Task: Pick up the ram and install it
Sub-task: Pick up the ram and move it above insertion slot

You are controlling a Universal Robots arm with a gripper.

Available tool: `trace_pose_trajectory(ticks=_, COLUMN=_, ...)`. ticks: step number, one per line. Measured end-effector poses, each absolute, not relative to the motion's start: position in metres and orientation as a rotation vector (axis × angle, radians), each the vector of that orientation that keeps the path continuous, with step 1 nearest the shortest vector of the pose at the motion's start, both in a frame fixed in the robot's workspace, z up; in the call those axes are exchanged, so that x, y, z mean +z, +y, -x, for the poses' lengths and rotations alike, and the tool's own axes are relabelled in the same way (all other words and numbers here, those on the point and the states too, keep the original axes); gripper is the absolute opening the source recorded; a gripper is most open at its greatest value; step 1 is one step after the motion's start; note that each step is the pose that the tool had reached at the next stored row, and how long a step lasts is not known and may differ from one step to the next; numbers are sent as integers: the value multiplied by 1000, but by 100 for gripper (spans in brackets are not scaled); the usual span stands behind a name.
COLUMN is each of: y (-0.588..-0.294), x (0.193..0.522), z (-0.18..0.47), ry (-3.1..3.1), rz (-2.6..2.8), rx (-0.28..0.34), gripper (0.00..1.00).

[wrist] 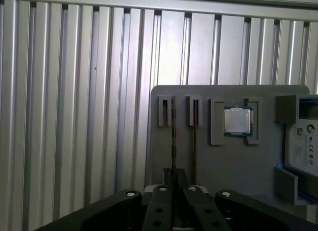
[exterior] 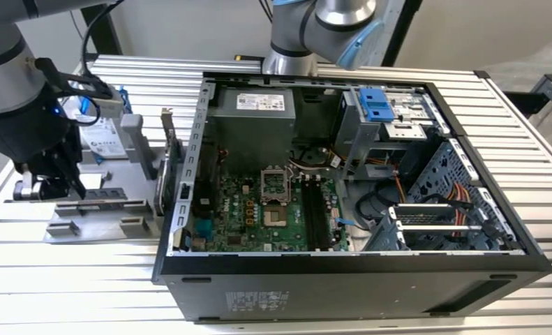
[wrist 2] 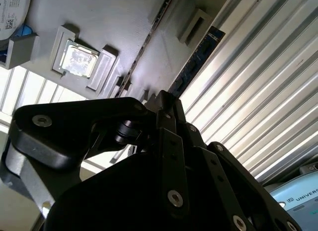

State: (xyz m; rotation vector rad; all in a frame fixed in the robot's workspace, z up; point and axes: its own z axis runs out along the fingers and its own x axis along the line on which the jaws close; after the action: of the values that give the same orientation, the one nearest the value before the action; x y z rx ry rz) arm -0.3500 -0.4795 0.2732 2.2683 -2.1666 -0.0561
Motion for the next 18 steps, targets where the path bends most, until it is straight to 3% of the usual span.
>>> trace_pose_trajectory(ticks=18, y=-480, x=279, z=350, ry=-2167, rz=-2268, rx=-56, gripper=0)
